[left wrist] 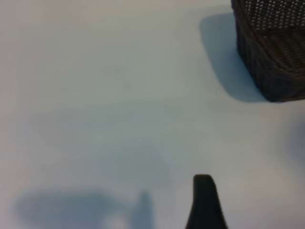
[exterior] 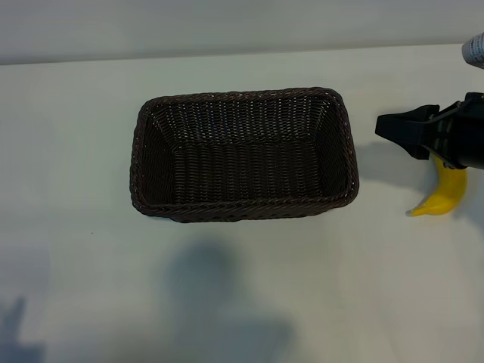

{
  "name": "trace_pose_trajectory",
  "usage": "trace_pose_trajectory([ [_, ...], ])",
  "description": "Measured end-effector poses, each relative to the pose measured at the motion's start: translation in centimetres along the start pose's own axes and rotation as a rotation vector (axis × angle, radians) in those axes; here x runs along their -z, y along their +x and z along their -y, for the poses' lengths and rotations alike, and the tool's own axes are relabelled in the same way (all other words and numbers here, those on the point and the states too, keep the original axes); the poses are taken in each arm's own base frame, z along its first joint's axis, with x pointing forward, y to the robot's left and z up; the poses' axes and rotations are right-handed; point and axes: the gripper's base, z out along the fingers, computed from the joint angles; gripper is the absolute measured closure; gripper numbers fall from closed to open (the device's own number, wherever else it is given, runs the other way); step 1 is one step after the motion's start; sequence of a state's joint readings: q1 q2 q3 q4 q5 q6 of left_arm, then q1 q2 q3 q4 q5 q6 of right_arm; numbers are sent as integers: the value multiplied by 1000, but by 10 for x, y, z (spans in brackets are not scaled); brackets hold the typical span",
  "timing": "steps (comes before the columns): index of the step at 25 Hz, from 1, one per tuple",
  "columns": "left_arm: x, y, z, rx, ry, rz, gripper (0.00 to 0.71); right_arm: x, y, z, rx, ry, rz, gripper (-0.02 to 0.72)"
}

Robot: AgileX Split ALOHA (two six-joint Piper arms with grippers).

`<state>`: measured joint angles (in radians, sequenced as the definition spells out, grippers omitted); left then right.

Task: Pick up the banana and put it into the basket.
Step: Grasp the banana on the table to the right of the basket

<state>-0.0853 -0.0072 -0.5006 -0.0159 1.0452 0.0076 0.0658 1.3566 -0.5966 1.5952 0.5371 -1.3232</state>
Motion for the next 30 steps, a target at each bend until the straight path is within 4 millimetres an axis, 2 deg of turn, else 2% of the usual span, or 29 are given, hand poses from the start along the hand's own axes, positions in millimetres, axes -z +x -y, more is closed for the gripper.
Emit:
trace_pose_trajectory([
  [6,0,0,1,48,-99,1,181,0,0,0,0,0,0,191],
  [16,0,0,1,50,-103,1,181,0,-1,0,3,-1,3,191],
  [24,0,0,1,50,-103,0,181,2,-25,-4,127,37,35,191],
  [30,0,0,1,50,-103,0,181,4,-33,5,195,169,47,191],
])
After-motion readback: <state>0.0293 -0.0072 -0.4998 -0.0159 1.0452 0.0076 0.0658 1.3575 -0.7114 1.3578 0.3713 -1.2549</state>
